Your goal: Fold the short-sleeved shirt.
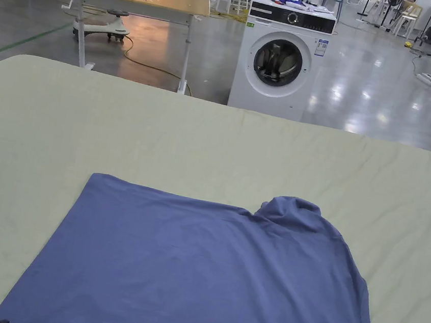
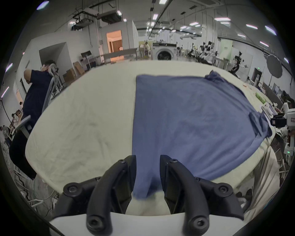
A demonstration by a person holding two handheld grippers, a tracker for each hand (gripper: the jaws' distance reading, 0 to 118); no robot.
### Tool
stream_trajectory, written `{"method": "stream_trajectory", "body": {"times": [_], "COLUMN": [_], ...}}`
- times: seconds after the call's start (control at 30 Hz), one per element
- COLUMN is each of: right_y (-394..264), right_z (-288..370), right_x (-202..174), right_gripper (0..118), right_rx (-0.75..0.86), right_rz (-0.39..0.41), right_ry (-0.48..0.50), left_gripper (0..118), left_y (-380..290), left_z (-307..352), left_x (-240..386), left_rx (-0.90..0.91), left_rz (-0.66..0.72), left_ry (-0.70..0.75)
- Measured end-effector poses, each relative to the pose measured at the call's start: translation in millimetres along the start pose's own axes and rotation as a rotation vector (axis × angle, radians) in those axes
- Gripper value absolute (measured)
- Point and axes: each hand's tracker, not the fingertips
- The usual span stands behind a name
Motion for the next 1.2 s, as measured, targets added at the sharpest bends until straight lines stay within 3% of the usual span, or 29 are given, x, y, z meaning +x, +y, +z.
{"method": "stream_trajectory", "body": {"times": [0.2,0.3,0.4,0.47,0.57,0.7,0.83,1.2], "right_y": [55.9,80.2,101.3,111.1,119.5,121.3,116.8,98.9], "right_z": [18.0,22.2,25.8,30.4,34.9,37.5,35.7,18.6], "right_x": [-27.0,-51.9,-76.9,-90.9,-103.5,-110.6,-111.3,-111.3], "right_gripper": [69,67,43,11,0,0,0,0], "right_rx": [0.25,0.401,0.52,0.588,0.664,0.684,0.685,0.596], "right_rz": [-0.042,-0.065,-0.099,-0.104,-0.132,-0.151,-0.15,-0.127], "right_ry": [0.002,0.025,0.047,0.053,0.068,0.068,0.071,0.085], "left_gripper": [29,20,6,0,0,0,0,0], "left_y": [47.1,68.2,88.0,96.7,103.6,105.9,100.7,29.4], "left_z": [-2.5,-2.4,-0.2,0.9,4.1,5.1,8.5,7.9], "left_x": [21.3,38.3,57.5,65.6,72.3,71.3,58.7,-22.8], "left_rx": [0.194,0.312,0.411,0.462,0.527,0.573,0.53,-0.021], "left_rz": [-0.032,-0.048,-0.068,-0.062,-0.055,-0.022,-0.011,0.02], "left_ry": [0.017,0.014,0.04,0.047,0.054,0.052,0.026,-0.058]}}
